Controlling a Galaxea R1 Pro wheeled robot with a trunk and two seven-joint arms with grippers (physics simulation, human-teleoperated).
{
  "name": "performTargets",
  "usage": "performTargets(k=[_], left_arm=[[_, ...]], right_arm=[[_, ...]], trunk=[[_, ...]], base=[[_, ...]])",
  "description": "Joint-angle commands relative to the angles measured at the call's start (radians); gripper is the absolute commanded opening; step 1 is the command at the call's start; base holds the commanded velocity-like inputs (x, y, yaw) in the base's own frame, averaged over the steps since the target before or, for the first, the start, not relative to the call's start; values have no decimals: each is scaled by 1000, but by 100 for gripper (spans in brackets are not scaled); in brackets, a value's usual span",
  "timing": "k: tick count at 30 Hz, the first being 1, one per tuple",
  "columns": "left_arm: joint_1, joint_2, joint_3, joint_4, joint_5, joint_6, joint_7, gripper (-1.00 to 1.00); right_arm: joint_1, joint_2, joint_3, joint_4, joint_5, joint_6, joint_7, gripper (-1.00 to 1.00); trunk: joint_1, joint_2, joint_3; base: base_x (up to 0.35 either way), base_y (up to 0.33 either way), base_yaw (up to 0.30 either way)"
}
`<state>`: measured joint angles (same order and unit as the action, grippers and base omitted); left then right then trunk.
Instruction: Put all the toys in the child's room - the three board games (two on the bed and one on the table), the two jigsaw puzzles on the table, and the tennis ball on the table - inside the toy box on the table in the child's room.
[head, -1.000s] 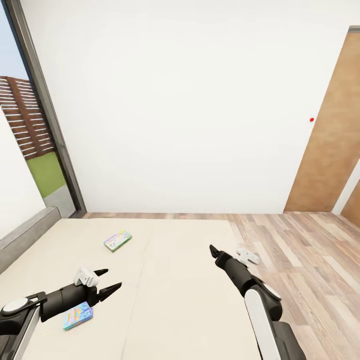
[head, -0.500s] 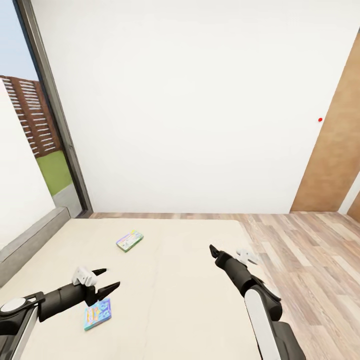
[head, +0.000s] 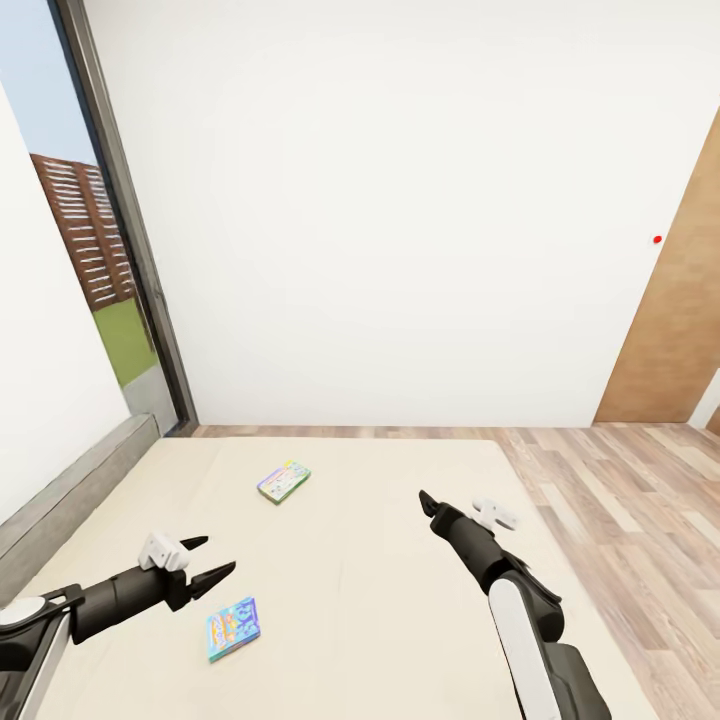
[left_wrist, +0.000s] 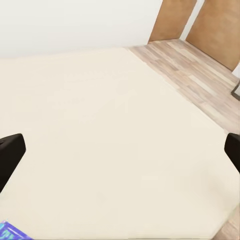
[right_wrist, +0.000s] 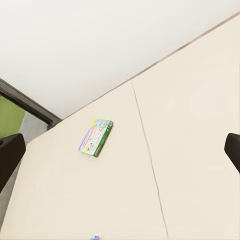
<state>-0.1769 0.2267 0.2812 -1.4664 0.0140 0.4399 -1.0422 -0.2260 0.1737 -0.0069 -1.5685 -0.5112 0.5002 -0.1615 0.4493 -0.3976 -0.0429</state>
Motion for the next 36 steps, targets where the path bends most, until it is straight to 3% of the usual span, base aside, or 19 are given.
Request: performTargets(k=[1,25,33,36], left_arm=[[-1,0,4,0,1,9,-4,100],[-1,-2,15,13,-1,24,10,100],[-4,-5,15,18,-3,32,10,100],[-16,-9,13,20,-3,82,43,100]], right_arm=[[-1,1,-1,-1,-11,5,-8,100],[-1,1,-1,13,-10,3,-8,100],[-1,1,-1,7,0,3,-11,100],[0,1,-1,1,5,7,-17,100]], trunk=[[1,-2,-2],[1,-2,-2],[1,-2,-2],[1,-2,-2]], base=[[0,291,0],[0,286,0],[0,64,0],[0,12,0]])
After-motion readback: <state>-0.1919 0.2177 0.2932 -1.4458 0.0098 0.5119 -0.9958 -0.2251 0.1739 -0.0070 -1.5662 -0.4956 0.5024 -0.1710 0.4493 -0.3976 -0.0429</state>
